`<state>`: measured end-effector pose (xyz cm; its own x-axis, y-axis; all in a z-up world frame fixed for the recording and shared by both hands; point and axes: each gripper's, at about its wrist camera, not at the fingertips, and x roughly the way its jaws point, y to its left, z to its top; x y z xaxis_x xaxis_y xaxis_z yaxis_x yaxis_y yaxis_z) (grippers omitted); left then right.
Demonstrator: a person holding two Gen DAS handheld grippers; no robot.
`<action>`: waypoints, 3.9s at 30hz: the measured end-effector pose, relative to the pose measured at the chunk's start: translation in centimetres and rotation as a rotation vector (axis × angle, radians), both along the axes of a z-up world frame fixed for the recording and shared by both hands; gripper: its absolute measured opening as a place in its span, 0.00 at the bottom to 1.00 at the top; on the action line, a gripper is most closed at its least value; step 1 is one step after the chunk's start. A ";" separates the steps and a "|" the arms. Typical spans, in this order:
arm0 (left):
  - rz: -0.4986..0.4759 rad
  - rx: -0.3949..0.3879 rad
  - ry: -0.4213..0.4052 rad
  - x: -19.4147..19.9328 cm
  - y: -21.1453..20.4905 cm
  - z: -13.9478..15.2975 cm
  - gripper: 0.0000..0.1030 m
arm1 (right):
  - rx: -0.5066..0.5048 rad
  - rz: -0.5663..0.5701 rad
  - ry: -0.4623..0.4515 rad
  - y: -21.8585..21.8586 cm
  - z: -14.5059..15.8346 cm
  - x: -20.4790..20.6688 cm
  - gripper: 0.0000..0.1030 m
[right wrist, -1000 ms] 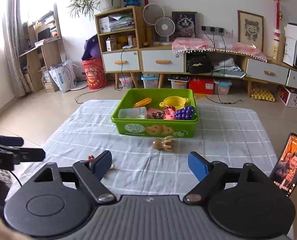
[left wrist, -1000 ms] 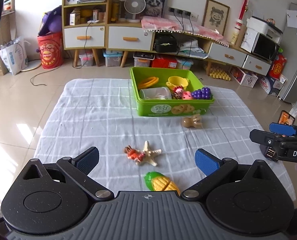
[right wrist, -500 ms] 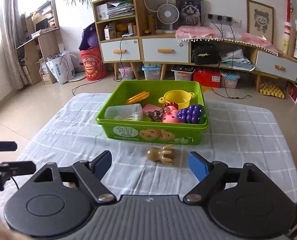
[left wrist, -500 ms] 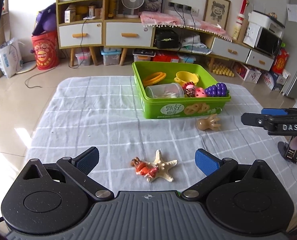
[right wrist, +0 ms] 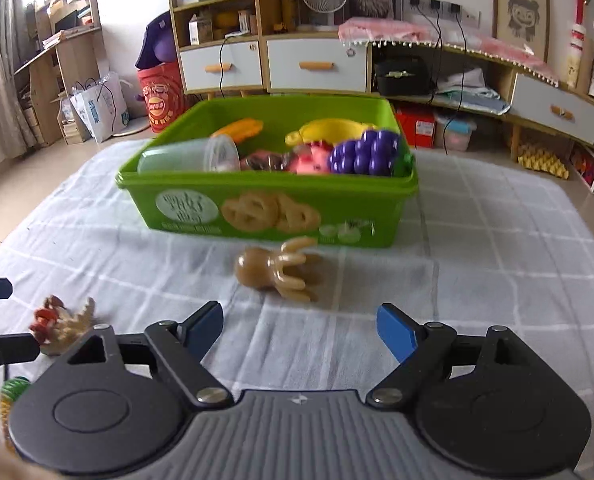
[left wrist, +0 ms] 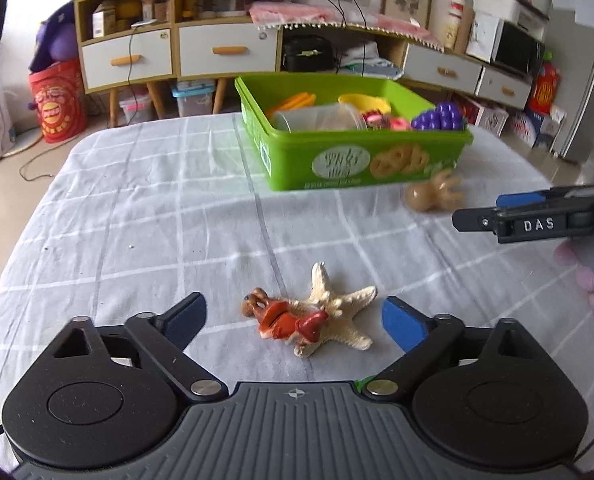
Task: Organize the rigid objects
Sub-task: 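Move the left gripper to the starfish and crab while the right approaches the tan toy, then close the left gripper on the starfish and crab while the right grasps the tan toy, then carry the orange crab with the left gripper while the right carries the tan toy into the bin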
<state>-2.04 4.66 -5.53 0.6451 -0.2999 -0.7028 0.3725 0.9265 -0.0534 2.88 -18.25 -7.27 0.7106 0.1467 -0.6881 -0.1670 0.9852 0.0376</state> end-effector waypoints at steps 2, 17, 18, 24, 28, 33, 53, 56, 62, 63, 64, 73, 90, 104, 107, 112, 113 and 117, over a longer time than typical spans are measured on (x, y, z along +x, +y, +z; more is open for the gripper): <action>-0.006 0.003 -0.005 0.0 0.0 -0.5 0.87 | 0.006 0.006 0.011 0.0 -0.5 0.3 0.69; 0.065 -0.128 0.020 0.5 1.5 -1.5 0.57 | 0.035 0.001 -0.032 1.4 -2.2 2.4 0.69; 0.071 -0.144 0.024 0.5 1.6 -1.4 0.55 | 0.040 -0.004 -0.036 1.4 -2.2 2.5 0.69; 0.097 -0.187 0.037 0.6 2.0 -1.3 0.51 | 0.032 -0.011 -0.064 1.7 -2.3 3.2 0.68; 0.123 -0.229 0.051 0.5 2.5 -1.6 0.52 | 0.050 -0.058 -0.089 1.7 -2.4 3.4 0.62; 0.167 -0.313 0.092 0.4 3.2 -2.0 0.51 | 0.056 -0.056 -0.106 1.6 -2.4 3.0 0.46; 0.303 -0.282 0.102 -0.5 4.0 -1.3 0.43 | 0.097 -0.076 -0.110 0.0 -2.1 -0.8 0.45; 0.371 -0.309 0.079 -0.4 4.2 -2.0 0.48 | 0.116 -0.090 -0.105 -0.3 -1.9 -0.7 0.45; 0.420 -0.298 0.044 -0.5 3.7 -2.2 0.46 | 0.129 -0.102 -0.100 -0.5 -1.7 -0.7 0.45; 0.430 -0.303 0.040 -0.5 3.9 -2.2 0.46 | 0.130 -0.107 -0.098 -0.5 -1.7 -0.7 0.45; 0.440 -0.307 0.036 -0.5 4.0 -2.2 0.46 | 0.132 -0.110 -0.096 -0.6 -1.7 -0.7 0.45; 0.479 -0.318 0.023 0.0 4.4 -2.2 0.45 | 0.124 -0.088 -0.098 -0.9 -1.7 -0.7 0.45; 0.215 -0.395 -0.090 6.0 -1.1 4.6 0.45 | 0.059 -0.055 -0.231 0.0 4.1 3.3 0.45; 0.075 -0.309 -0.086 14.3 -4.9 4.8 0.46 | 0.048 -0.003 -0.208 2.2 4.5 7.5 0.45; 0.071 -0.299 -0.061 15.3 -5.0 4.0 0.46 | 0.040 -0.003 -0.197 2.4 4.2 7.9 0.45; 0.055 -0.274 -0.050 16.4 -5.7 3.7 0.46 | 0.036 -0.008 -0.183 2.6 3.9 8.2 0.46; 0.052 -0.269 -0.052 16.5 -5.8 3.7 0.46 | 0.037 -0.009 -0.178 2.6 3.8 8.3 0.46; 0.055 -0.254 -0.042 16.9 -6.1 3.5 0.46 | 0.034 -0.013 -0.158 2.8 3.4 8.6 0.46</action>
